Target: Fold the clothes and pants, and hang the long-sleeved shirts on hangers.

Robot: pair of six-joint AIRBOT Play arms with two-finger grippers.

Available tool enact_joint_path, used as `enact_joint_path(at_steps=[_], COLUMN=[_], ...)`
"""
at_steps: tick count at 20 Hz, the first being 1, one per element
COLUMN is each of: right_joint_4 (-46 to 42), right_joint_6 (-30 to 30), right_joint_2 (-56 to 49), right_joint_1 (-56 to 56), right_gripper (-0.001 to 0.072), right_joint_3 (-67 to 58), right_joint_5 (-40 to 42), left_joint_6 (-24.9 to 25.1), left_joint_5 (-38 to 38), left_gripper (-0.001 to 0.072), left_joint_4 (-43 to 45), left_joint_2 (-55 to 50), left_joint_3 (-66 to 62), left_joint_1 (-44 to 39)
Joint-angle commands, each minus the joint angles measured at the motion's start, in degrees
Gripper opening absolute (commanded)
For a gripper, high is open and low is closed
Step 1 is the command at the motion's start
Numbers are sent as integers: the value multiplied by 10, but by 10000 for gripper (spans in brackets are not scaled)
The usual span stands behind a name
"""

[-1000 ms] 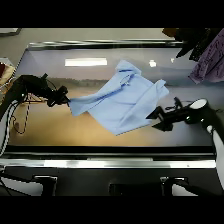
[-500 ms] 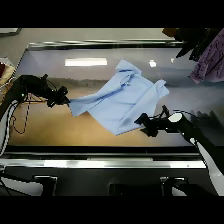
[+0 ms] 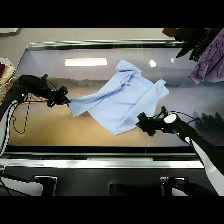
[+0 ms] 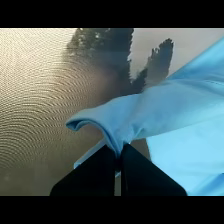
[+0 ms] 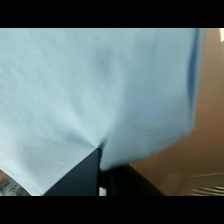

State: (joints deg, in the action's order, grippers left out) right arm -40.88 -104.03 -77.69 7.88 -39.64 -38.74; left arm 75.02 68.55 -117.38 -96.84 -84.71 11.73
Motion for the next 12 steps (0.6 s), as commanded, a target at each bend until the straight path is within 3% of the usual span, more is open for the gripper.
enact_joint_path(at_steps=[1, 6, 9, 12], right_joint_4=[-3, -30, -70, -75], right_joint_6=[1, 18, 34, 94], right_joint_2=[13, 113, 166, 202], right_joint_1=[8, 2, -59, -115], right_gripper=[29, 29, 29, 29], right_joint_3=[-1, -78, -209, -364], right_joint_5=[8, 10, -50, -144], left_joint_6=[0, 24, 45, 45], left_joint_5=[-1, -8, -31, -54], left_gripper=[18, 16, 16, 16], left_joint_4=[0, -39, -101, -104], left_joint_2=[0, 27, 78, 156], left_joint_3=[0, -28, -94, -170], left_joint_1=[0, 6, 35, 66])
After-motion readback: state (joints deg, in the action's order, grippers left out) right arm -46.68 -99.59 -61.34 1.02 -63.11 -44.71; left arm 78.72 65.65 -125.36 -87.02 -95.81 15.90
